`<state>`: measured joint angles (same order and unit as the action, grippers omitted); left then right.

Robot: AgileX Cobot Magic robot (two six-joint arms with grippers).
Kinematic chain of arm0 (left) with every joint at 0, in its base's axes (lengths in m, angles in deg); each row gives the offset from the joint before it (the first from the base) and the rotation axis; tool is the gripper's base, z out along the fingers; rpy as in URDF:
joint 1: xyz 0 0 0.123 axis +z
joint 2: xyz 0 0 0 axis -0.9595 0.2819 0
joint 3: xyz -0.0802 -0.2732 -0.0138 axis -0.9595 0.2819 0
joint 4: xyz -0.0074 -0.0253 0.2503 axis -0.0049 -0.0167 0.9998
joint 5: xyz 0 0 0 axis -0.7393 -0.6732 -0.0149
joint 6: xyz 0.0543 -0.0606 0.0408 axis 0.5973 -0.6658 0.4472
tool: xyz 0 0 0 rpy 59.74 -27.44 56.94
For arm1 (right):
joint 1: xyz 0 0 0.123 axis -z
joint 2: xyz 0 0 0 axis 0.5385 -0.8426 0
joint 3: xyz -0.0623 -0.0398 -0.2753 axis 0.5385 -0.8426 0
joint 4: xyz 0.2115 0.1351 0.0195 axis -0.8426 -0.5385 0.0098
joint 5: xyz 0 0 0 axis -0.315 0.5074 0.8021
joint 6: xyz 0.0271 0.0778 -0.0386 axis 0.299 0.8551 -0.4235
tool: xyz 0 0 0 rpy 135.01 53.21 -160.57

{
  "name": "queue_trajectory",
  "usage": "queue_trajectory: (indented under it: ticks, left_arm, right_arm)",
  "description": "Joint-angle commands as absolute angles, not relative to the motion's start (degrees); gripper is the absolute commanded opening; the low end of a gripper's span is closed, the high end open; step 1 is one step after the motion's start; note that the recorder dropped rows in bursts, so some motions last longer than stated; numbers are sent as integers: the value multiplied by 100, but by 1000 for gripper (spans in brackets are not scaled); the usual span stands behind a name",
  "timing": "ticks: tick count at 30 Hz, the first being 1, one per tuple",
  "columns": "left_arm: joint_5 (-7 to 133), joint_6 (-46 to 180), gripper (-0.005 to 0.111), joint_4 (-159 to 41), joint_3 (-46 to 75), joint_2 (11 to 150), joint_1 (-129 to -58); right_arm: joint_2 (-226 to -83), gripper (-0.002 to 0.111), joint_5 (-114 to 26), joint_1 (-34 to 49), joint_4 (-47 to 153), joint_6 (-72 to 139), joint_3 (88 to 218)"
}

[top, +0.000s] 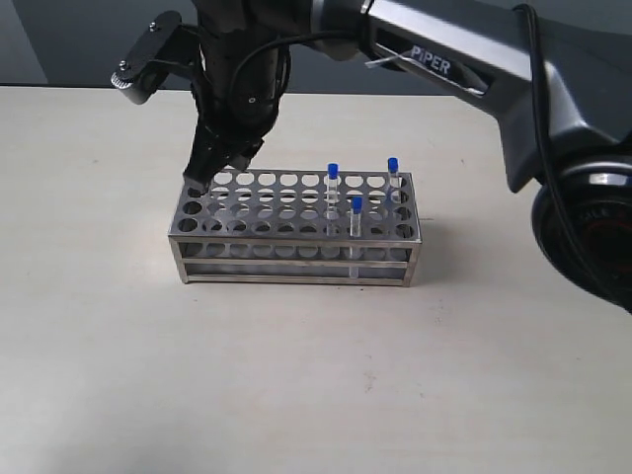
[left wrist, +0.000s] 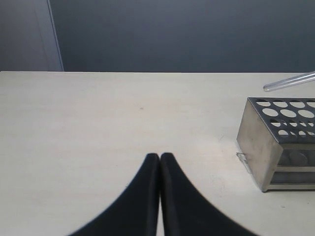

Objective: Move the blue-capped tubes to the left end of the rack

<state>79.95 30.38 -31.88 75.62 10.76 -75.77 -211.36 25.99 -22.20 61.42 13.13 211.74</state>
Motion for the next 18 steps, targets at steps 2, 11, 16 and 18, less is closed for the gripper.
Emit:
queue_trajectory:
  ticks: [2, 11, 16, 18]
  left_arm:
    - [7970, 3035, 1, -3208, 7544, 1056, -7603]
    - [7960, 3035, 1, -3205, 7544, 1056, -7603]
    - [7960, 3035, 1, -3205, 7544, 1056, -7603]
    - [7960, 3035, 1, -3205, 7544, 1056, -7603]
  right_arm:
    - [-21133, -1, 2573, -2193, 6345, 887, 21226]
    - [-21241, -1, 2573, -2193, 6479, 20, 21226]
    - [-21474, -1, 2573, -2193, 6594, 20, 21226]
    - [-21509, -1, 2570, -2193, 6637, 41, 21226]
